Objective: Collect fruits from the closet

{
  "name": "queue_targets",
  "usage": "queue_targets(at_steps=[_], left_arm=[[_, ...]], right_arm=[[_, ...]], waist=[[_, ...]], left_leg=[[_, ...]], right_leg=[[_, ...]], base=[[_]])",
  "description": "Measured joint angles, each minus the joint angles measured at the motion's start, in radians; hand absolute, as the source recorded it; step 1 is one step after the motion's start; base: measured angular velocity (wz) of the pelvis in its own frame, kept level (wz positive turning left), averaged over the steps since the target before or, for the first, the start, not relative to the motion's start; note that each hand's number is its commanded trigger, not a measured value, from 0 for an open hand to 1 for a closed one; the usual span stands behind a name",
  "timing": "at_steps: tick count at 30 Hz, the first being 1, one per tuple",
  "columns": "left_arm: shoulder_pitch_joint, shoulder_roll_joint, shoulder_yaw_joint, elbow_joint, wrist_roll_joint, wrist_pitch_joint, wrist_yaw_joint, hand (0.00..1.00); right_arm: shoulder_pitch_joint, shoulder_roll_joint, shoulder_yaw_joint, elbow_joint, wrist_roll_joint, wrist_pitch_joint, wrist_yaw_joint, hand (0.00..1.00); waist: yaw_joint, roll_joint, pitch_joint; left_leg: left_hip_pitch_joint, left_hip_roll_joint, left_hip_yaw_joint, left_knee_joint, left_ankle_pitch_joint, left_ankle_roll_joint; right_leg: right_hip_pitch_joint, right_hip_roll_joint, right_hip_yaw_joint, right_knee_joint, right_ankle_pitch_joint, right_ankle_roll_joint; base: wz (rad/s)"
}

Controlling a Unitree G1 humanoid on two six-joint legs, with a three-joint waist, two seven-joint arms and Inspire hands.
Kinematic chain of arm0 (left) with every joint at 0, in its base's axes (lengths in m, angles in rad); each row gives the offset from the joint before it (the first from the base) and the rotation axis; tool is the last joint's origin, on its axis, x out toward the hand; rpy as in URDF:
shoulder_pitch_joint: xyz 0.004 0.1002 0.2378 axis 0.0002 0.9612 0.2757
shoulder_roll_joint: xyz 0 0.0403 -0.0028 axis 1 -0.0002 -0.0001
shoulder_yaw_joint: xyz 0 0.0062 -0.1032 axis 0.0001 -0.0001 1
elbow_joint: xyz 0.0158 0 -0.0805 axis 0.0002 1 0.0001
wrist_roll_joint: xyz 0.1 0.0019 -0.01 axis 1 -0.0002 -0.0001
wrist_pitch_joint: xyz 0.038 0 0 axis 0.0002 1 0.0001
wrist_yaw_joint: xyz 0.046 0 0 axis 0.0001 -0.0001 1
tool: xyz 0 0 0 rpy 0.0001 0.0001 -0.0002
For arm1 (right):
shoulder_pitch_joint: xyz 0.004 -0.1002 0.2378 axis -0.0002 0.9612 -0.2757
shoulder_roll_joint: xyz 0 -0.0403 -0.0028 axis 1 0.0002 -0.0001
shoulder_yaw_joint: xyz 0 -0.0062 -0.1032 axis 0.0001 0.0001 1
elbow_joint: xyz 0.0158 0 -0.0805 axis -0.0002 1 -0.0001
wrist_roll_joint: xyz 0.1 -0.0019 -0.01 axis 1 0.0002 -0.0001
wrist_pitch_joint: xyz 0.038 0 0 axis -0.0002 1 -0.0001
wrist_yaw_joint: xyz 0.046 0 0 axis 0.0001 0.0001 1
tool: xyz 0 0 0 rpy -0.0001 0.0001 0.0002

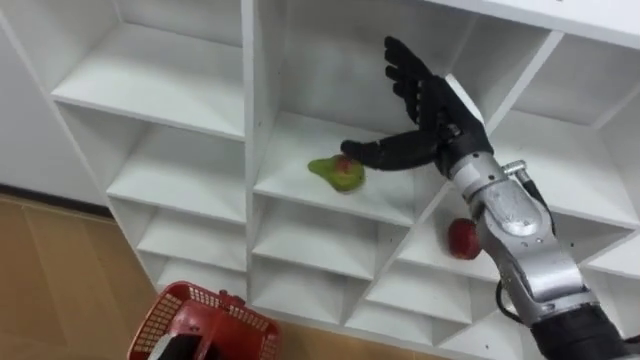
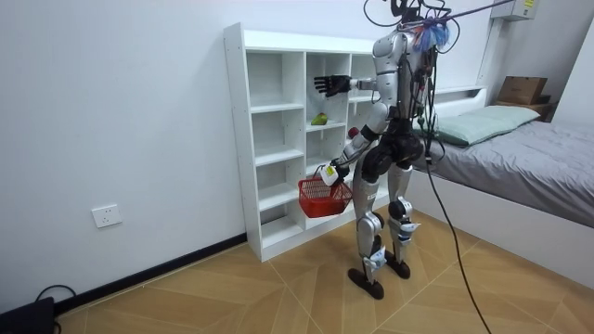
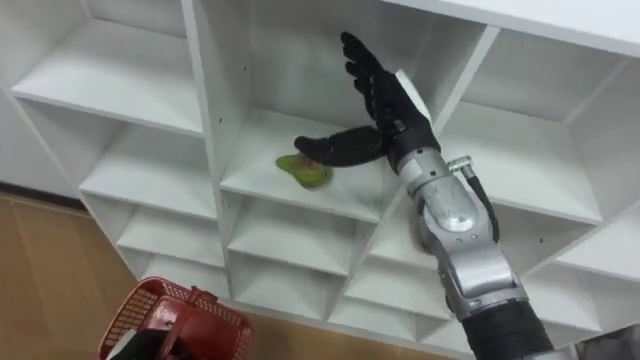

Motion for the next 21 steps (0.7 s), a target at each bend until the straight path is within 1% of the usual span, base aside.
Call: queue_targets(at_steps=[1, 2, 5, 7, 8, 9, 10, 11, 13, 15, 18, 19, 21], left_arm=[[-0.010, 0.003, 0.000, 0.010, 0.000, 0.001, -0.004, 1.00], [-0.023, 0.004, 0.000, 0.016, 0.000, 0.007, -0.004, 1.00], [-0.041, 0.007, 0.000, 0.025, 0.004, 0.013, -0.003, 1.00], [-0.046, 0.009, 0.000, 0.025, 0.010, 0.016, -0.003, 1.00], [-0.052, 0.010, -0.002, 0.025, 0.015, 0.025, -0.004, 1.00], [-0.055, 0.009, -0.002, 0.025, 0.016, 0.029, -0.005, 1.00], [-0.061, 0.009, -0.003, 0.025, 0.026, 0.037, -0.007, 1.00], [-0.065, 0.013, -0.003, 0.024, 0.038, 0.041, -0.007, 1.00], [-0.070, 0.022, -0.003, 0.024, 0.054, 0.044, -0.007, 1.00], [-0.080, 0.028, -0.004, 0.024, 0.054, 0.044, -0.008, 1.00], [-0.103, 0.038, -0.027, 0.022, 0.053, 0.046, -0.008, 1.00], [-0.113, 0.041, -0.039, 0.022, 0.053, 0.051, -0.010, 1.00], [-0.124, 0.043, -0.048, 0.022, 0.053, 0.052, -0.017, 1.00]], right_arm=[[-0.023, -0.002, 0.000, 0.036, 0.008, -0.004, -0.005, 0.00], [-0.038, -0.011, 0.000, 0.064, 0.011, -0.006, -0.014, 0.00], [-0.060, -0.033, 0.000, 0.113, 0.028, -0.006, -0.029, 0.00], [-0.076, -0.039, 0.000, 0.132, 0.034, -0.008, -0.036, 0.00], [-0.101, -0.039, 0.001, 0.174, 0.037, -0.011, -0.037, 0.00], [-0.118, -0.039, 0.001, 0.202, 0.040, -0.011, -0.037, 0.00], [-0.146, -0.041, 0.001, 0.258, 0.046, -0.011, -0.044, 0.00], [-0.156, -0.046, 0.002, 0.278, 0.046, -0.010, -0.058, 0.00], [-0.166, -0.054, 0.003, 0.288, 0.047, -0.012, -0.063, 0.00], [-0.174, -0.059, 0.006, 0.303, 0.047, -0.023, -0.063, 0.00], [-0.198, -0.064, 0.009, 0.331, 0.048, -0.025, -0.063, 0.00], [-0.213, -0.064, 0.013, 0.355, 0.048, -0.028, -0.063, 0.00], [-0.229, -0.064, 0.015, 0.390, 0.048, -0.028, -0.062, 0.00]], waist=[[0.000, -0.002, 0.0009], [0.001, -0.003, 0.0002], [0.010, -0.004, 0.0000], [0.011, -0.010, -0.0015], [0.010, -0.014, -0.0026], [0.009, -0.016, -0.0018], [0.007, -0.018, -0.0021], [0.008, -0.020, -0.0026], [0.012, -0.022, -0.0021], [0.014, -0.021, -0.0015], [0.015, -0.015, 0.0031], [0.017, -0.008, 0.0080], [0.025, -0.007, 0.0086]], left_leg=[[-0.015, 0.000, -0.009, 0.013, -0.001, -0.001], [-0.025, -0.002, -0.020, 0.022, -0.002, -0.001], [-0.048, -0.006, -0.033, 0.022, -0.001, -0.002], [-0.069, -0.009, -0.045, 0.023, 0.005, -0.002], [-0.081, -0.010, -0.049, 0.027, 0.008, -0.002], [-0.087, -0.011, -0.051, 0.034, 0.008, -0.002], [-0.098, -0.013, -0.060, 0.046, 0.008, -0.002], [-0.113, -0.014, -0.068, 0.054, 0.008, -0.002], [-0.132, -0.014, -0.069, 0.059, 0.008, -0.002], [-0.146, -0.014, -0.071, 0.067, 0.008, -0.002], [-0.169, -0.014, -0.074, 0.080, 0.009, -0.002], [-0.174, -0.014, -0.075, 0.085, 0.010, -0.002], [-0.179, -0.013, -0.075, 0.085, 0.012, -0.003]], right_leg=[[-0.005, -0.001, -0.012, 0.000, 0.000, 0.000], [-0.011, -0.001, -0.016, 0.001, 0.000, 0.000], [-0.021, -0.002, -0.028, 0.002, 0.000, 0.000], [-0.036, -0.005, -0.041, 0.003, 0.000, 0.000], [-0.045, -0.006, -0.045, 0.004, 0.000, -0.001], [-0.049, -0.006, -0.047, 0.003, 0.001, -0.001], [-0.054, -0.007, -0.058, 0.003, 0.001, -0.002], [-0.064, -0.008, -0.065, 0.004, 0.001, -0.002], [-0.079, -0.007, -0.065, 0.005, 0.003, -0.006], [-0.088, -0.007, -0.067, 0.006, 0.005, -0.008], [-0.107, -0.006, -0.068, 0.016, 0.007, -0.011], [-0.111, -0.006, -0.068, 0.020, 0.008, -0.012], [-0.118, -0.006, -0.067, 0.022, 0.011, -0.013]], base=[[0.23], [0.22], [0.15], [0.17], [0.18], [0.20], [0.23], [0.21], [0.04], [0.00], [0.00], [0.00], [0.00]])
